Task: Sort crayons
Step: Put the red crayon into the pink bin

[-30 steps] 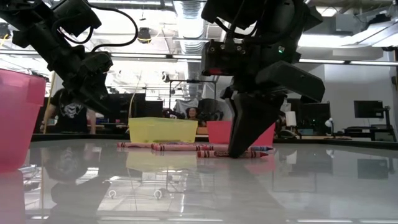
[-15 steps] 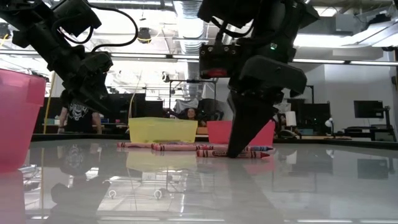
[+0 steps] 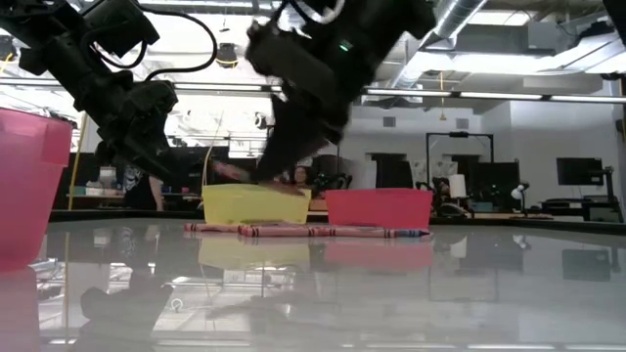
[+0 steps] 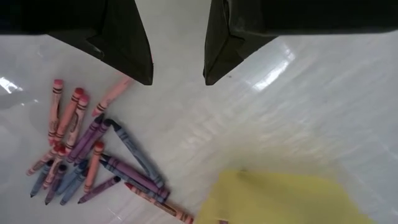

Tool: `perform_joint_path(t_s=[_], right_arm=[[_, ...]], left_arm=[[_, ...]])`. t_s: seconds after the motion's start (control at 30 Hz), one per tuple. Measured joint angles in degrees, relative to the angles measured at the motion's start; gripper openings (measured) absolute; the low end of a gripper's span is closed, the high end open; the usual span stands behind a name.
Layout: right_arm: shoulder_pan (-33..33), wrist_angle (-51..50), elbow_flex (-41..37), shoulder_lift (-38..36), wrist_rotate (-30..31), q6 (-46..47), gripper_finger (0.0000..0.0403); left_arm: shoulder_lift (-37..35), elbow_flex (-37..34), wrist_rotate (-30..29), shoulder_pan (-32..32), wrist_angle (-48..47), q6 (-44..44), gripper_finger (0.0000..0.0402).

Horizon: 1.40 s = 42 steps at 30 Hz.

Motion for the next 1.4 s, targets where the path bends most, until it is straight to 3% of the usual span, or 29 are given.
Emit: perform_joint_path(t_s=[0.3,0.57,0.7,1.2,1.4], right_arm=[[-1.78,22.6,0.45,-0.02,-1.06,-0.01,0.0001],[-1.05,38.09,0.45,0.14,-7.93,2.87,0.0001],[0.16,40.33,0.48,0.14,-8.11,7.8,0.0001],[5.22,42.64,0.62,0.82,-1.8,9.63,0.0001],[6.35,42.15,10.09,8.51,-2.11,10.01,0.0005]], left_arm=[[0.01,0.0,0.09,0.01,-0.25,0.02,0.0133],[0.0,0.0,1.89,0.0,-0.68,3.4,0.0133],[0.01,0.0,2.95,0.0,-0.63,5.36,0.0133],[0.0,0.0,3.18,0.01,-0.89,5.67,0.0133],[0.02,0.0,4.43,0.0,-1.63,5.35,0.0133]])
